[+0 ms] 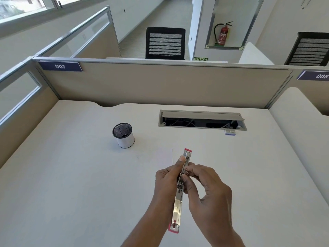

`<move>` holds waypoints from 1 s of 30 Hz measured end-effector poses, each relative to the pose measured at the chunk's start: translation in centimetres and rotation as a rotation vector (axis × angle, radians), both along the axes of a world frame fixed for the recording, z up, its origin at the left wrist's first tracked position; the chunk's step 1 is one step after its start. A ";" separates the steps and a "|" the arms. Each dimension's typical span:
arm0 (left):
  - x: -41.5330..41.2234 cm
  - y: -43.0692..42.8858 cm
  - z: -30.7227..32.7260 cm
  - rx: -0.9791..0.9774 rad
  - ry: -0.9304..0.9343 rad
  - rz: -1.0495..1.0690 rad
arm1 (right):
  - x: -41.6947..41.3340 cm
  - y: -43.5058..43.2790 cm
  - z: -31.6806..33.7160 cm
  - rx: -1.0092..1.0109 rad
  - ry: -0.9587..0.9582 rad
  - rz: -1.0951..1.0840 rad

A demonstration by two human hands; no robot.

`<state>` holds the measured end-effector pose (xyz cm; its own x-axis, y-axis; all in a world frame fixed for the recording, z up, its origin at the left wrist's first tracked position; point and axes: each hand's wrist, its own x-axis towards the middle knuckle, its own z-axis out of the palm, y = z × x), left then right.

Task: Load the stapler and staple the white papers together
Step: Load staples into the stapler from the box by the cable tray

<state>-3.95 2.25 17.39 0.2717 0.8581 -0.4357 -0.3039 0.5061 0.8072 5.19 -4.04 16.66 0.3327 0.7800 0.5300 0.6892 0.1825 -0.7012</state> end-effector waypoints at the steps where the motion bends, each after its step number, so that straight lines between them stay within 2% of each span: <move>1: 0.0 -0.1 0.0 0.005 -0.001 0.004 | 0.0 0.0 -0.1 0.010 -0.015 -0.003; 7: 0.2 -0.5 0.4 0.003 0.041 0.020 | 0.3 -0.1 -0.3 0.012 0.004 0.030; 9: 0.1 -0.7 0.7 0.016 0.059 0.007 | 0.5 -0.1 -0.3 -0.034 0.166 0.070; 12: 0.1 -1.0 0.9 0.032 0.041 -0.018 | 0.7 -0.1 0.1 -0.130 0.550 0.142; 14: 0.0 -1.1 1.0 0.052 0.025 -0.019 | 0.9 0.0 0.4 -0.167 0.643 0.157; 19: 0.1 -1.1 0.9 0.083 0.012 -0.003 | 1.1 0.3 0.6 -0.222 0.621 0.205; 25: 0.0 -1.3 0.9 0.078 0.033 0.018 | 1.1 0.4 0.6 -0.196 0.600 0.244; 30: -0.3 -1.3 1.1 0.060 0.046 0.014 | 0.8 0.1 0.1 -0.117 0.378 0.220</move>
<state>-4.24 0.97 18.47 0.2401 0.8867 -0.3951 -0.2728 0.4522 0.8492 6.04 -3.98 16.76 0.3058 0.9011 0.3075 0.3347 0.2006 -0.9207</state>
